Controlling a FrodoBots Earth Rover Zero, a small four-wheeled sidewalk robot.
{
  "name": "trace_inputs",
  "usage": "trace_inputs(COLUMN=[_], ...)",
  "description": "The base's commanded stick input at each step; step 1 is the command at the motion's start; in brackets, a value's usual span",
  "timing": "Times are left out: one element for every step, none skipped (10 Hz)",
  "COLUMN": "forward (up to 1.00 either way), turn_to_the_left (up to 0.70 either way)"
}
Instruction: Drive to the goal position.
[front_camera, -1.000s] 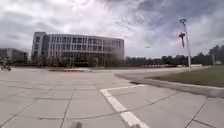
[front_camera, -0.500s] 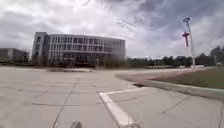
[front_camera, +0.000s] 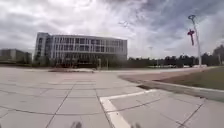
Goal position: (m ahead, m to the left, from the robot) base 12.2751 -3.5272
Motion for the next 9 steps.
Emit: trace_inputs(forward=[0.70, 0.70, 0.70, 0.70, 0.70, 0.70, 0.70, 0.70, 0.70], turn_to_the_left=[0.00, 0.00, 0.00, 0.00, 0.00, 0.00, 0.00, 0.00, 0.00])
